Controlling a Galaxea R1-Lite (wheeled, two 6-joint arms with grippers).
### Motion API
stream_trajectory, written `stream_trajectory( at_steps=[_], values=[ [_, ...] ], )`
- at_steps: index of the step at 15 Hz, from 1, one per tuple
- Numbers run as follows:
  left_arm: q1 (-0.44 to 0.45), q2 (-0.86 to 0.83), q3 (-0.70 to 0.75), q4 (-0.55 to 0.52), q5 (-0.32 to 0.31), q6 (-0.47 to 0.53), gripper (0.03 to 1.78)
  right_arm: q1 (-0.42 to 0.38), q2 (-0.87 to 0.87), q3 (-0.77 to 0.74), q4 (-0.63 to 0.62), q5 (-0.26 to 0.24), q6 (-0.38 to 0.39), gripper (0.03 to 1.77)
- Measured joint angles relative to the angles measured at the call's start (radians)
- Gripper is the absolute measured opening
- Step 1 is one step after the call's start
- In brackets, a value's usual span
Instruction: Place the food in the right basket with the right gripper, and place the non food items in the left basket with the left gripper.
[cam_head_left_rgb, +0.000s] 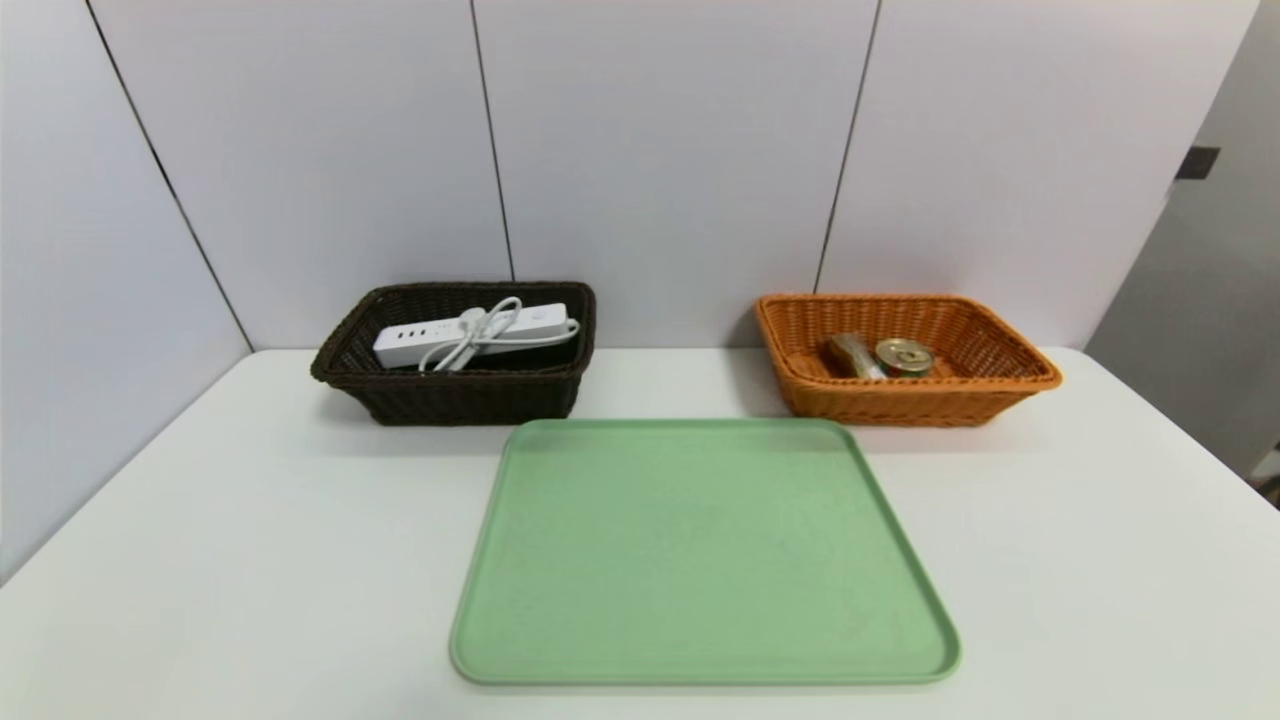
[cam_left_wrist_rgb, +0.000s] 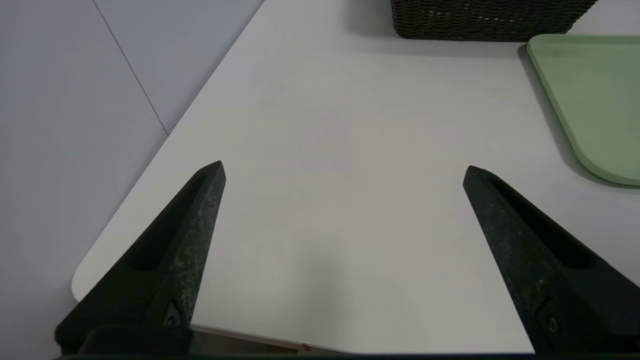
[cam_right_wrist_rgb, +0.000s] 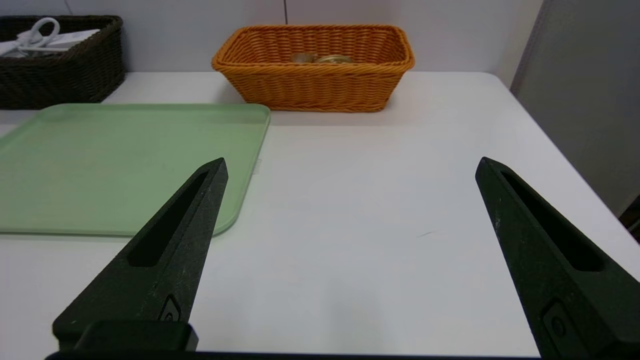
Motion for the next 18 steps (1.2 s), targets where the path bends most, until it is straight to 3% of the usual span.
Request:
stream_trajectory(
  at_steps=[3, 6, 8, 10, 12, 18],
  values=[
    [0.0, -0.016, 0.141, -0.211, -0.007, 0.018, 1.69, 0.002, -0.074, 0.131, -0.152, -0.047, -0.059, 1.71],
    [0.0, -0.018, 0.372, -0.549, -0.06, 0.042, 1.69, 0.002, -0.097, 0.278, -0.438, -0.046, -0.099, 1.71],
    [0.0, -0.019, 0.436, -0.712, -0.101, 0.032, 1.69, 0.002, -0.103, 0.302, -0.438, -0.043, -0.119, 1.71],
    [0.0, -0.019, 0.452, -0.65, -0.164, -0.004, 1.69, 0.002, -0.105, 0.308, -0.267, -0.023, -0.123, 1.71],
    [0.0, -0.019, 0.456, -0.535, -0.176, -0.017, 1.69, 0.003, -0.105, 0.309, -0.164, 0.006, -0.12, 1.71],
    [0.0, -0.019, 0.457, -0.526, -0.177, -0.03, 1.69, 0.003, -0.105, 0.309, -0.159, 0.01, -0.125, 1.71]
  ],
)
